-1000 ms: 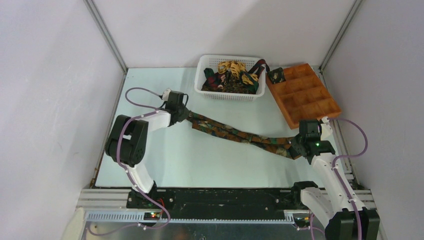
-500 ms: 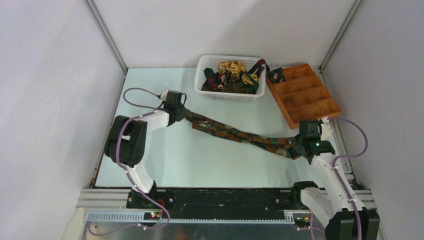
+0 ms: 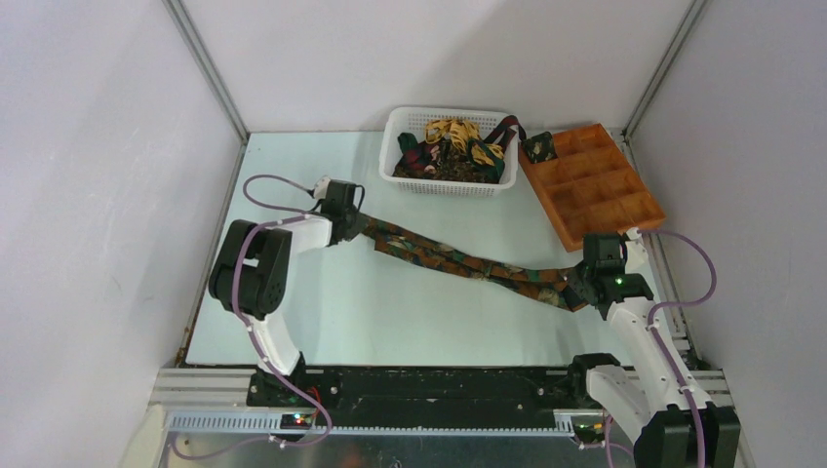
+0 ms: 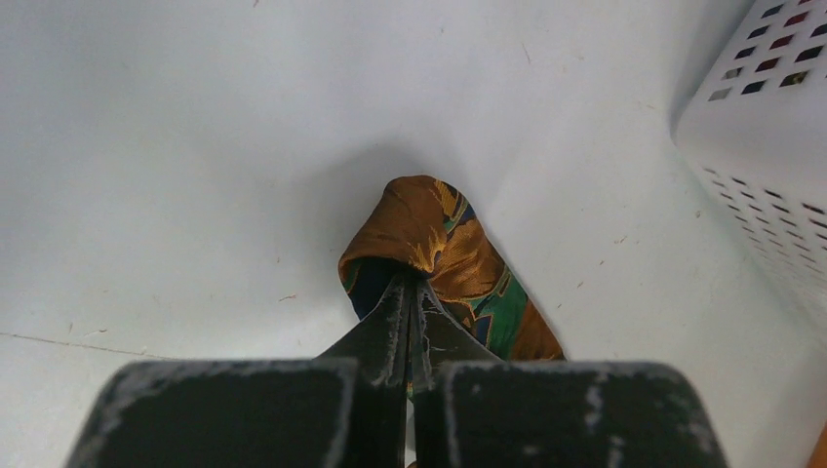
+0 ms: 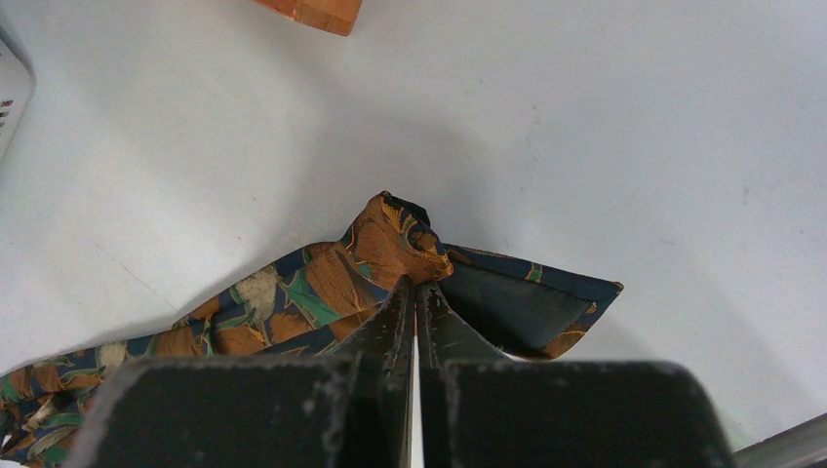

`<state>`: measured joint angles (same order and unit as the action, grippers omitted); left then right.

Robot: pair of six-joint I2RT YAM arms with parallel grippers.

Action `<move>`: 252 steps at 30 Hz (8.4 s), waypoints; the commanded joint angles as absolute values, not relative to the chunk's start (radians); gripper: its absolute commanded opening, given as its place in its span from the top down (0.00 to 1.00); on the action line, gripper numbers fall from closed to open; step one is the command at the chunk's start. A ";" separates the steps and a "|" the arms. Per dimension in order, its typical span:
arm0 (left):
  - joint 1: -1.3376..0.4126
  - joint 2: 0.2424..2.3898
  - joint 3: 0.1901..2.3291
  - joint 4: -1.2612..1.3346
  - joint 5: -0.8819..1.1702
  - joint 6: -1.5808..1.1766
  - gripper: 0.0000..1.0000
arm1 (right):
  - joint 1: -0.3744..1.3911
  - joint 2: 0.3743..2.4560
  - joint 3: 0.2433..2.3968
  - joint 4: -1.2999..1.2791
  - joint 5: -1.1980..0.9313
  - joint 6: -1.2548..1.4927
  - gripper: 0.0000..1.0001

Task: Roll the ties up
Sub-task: Flatten out the tie at the center of the board.

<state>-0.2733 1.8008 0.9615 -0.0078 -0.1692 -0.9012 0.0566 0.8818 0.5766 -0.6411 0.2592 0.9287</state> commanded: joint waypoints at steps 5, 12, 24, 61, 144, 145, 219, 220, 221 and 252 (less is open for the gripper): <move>-0.250 1.830 1.022 0.006 -0.196 -0.913 1.00 | 0.052 0.880 0.578 -0.618 0.266 0.914 1.00; -0.234 1.845 1.055 0.007 -0.204 -0.905 1.00 | 0.052 0.886 0.578 -0.617 0.268 0.912 1.00; -0.224 1.906 1.141 -0.043 -0.218 -0.874 1.00 | 0.051 0.885 0.572 -0.614 0.265 0.912 1.00; -0.198 1.947 1.505 -0.431 -0.239 -0.585 1.00 | -0.021 0.857 0.572 -0.597 0.203 0.871 1.00; -0.153 1.826 1.264 -0.440 -0.355 -0.754 0.96 | -0.077 0.843 0.572 -0.604 0.198 0.838 1.00; -0.142 1.820 1.259 -0.433 -0.356 -0.755 0.93 | -0.078 0.841 0.572 -0.604 0.198 0.836 1.00; -0.163 1.686 0.926 0.056 -0.199 -0.965 0.50 | -0.123 0.828 0.572 -0.616 0.174 0.821 1.00; -0.162 1.692 0.925 0.055 -0.199 -0.963 0.50 | -0.123 0.828 0.572 -0.616 0.175 0.822 1.00; -0.157 1.694 0.926 0.051 -0.201 -0.962 0.49 | -0.123 0.828 0.572 -0.617 0.176 0.822 1.00; -0.065 1.664 0.861 0.035 -0.210 -0.955 0.58 | -0.123 0.829 0.572 -0.618 0.179 0.821 1.00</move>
